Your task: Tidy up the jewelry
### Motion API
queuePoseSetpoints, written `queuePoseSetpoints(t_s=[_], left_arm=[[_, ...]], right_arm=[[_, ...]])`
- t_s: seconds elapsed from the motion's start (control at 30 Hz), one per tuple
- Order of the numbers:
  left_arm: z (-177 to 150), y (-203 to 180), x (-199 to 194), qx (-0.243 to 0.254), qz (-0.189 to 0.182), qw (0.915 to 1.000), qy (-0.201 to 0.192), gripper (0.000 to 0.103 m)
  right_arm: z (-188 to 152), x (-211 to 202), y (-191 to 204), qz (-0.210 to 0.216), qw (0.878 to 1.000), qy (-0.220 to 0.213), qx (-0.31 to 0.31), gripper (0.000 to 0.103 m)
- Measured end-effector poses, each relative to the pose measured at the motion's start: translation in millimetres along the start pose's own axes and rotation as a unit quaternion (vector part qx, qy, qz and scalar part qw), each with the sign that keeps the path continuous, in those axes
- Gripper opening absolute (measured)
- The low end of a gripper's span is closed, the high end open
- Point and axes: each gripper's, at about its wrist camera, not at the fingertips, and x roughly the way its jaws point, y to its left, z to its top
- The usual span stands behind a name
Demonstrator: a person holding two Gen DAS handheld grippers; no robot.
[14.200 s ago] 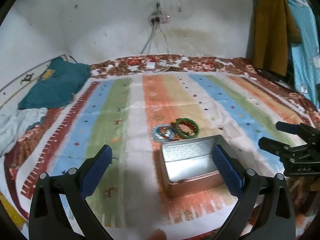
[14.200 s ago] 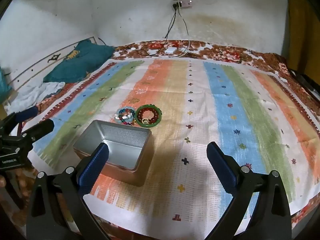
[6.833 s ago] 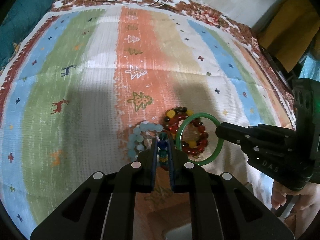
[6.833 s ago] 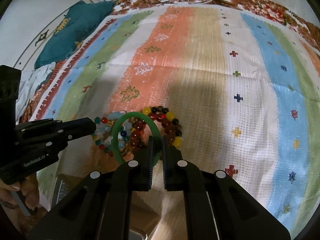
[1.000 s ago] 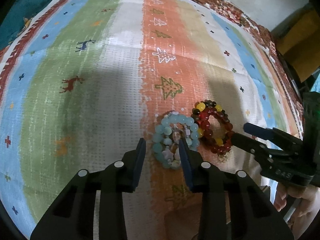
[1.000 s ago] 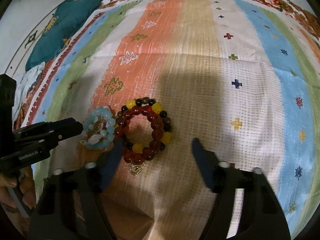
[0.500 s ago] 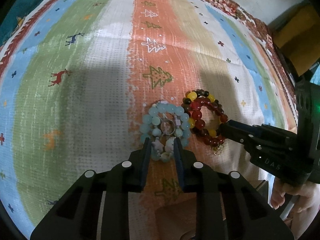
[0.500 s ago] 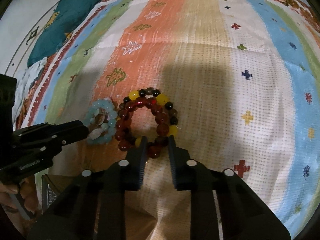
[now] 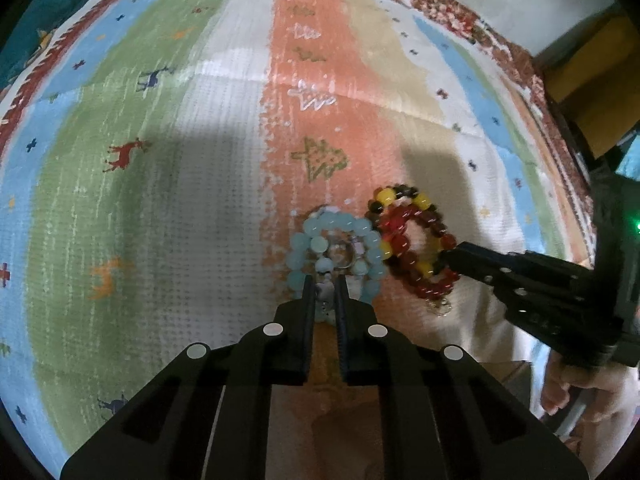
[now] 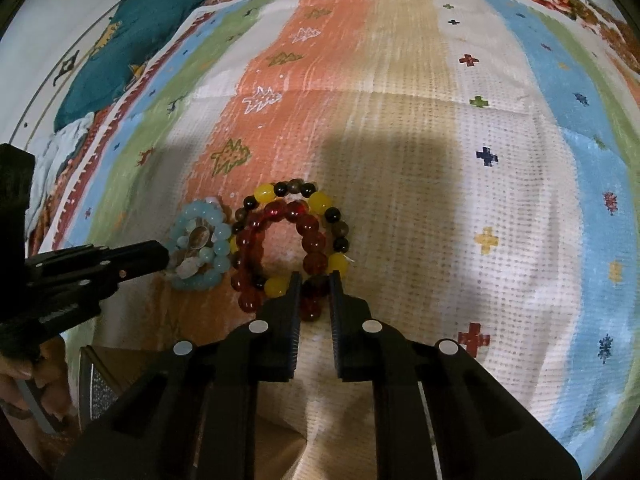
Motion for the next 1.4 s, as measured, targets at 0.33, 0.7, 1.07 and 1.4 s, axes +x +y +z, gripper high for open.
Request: queuePoseSetpoints(t_s=[0.33,0.7,1.07,1.4], left_arm=[[0,-5,-22,0.003,-0.014,0.9997,-0.019,0.000],[-2,3,0,-0.019,-0.002,0.9997,0.015,0.021],[-1,-4,13,-0.009,0.013,0.9997,0.019,0.022],[-3,1,18,-0.007,0.017,0.9997,0.018,0.012]], right_arm=[[1,-11,10,-0.002,1.000,-0.010,-0.016,0.014],[2,-13,10,0.002,1.000,-0.011,-0.015,0.014],[2,-11,11,0.004,1.000,-0.008,-0.019,0.014],[0,-8,11,0.002,1.000,-0.004,-0.020,0.014]])
